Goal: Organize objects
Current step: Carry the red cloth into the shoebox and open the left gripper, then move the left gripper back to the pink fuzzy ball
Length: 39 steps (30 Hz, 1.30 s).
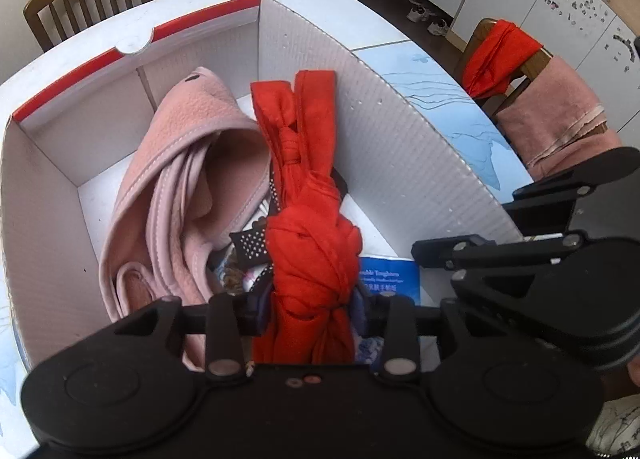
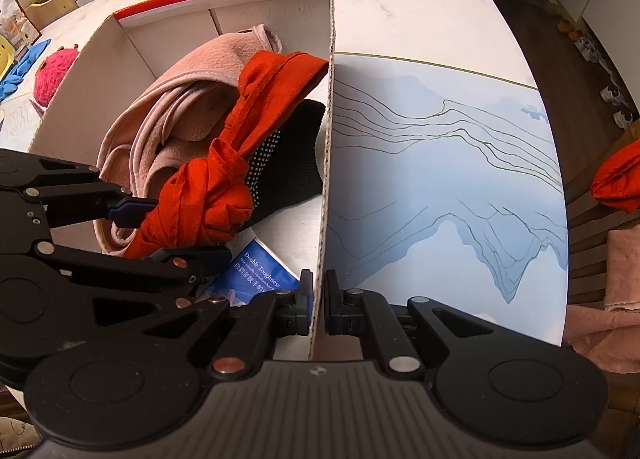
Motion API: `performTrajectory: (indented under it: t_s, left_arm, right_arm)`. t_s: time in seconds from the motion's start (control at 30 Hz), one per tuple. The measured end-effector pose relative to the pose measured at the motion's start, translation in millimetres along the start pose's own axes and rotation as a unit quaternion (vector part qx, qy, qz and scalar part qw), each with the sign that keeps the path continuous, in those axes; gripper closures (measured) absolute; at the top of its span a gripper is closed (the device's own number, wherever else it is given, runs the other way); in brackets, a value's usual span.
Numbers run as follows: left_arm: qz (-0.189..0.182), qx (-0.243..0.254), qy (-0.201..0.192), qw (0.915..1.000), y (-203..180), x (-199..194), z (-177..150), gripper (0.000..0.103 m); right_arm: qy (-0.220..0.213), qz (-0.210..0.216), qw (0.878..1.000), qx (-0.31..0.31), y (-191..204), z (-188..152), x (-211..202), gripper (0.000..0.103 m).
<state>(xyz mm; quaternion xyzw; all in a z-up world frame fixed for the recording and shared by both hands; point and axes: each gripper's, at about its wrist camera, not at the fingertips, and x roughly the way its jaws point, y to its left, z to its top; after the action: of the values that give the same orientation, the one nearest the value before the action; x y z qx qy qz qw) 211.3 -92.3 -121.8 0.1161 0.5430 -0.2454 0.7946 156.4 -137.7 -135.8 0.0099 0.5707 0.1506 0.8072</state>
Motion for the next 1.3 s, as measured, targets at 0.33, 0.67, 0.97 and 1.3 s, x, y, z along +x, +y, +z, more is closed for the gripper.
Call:
performTrajectory:
  t_s: [0.33,0.67,0.97,1.3]
  left_arm:
    - [0.003,0.004,-0.030,0.9995,2,-21,-8,0.039]
    - [-0.002,-0.006,-0.078,0.9970,11,-56,-13,0.034]
    - [0.018,-0.042,-0.124,0.9912,49,-96,-22,0.021]
    - [0.073,-0.114,-0.158,0.9782,124,-128,-36,0.004]
  right_arm:
    - [0.000,0.002,1.000,0.005,-1,-1,0,0.099]
    - [0.002,-0.001,1.000,0.006,-1,-1,0,0.099]
    - [0.009,-0.004,1.000,0.014,-1,-2,2,0.099]
    - [0.016,-0.019,0.999,0.025,2,1,5,0.099]
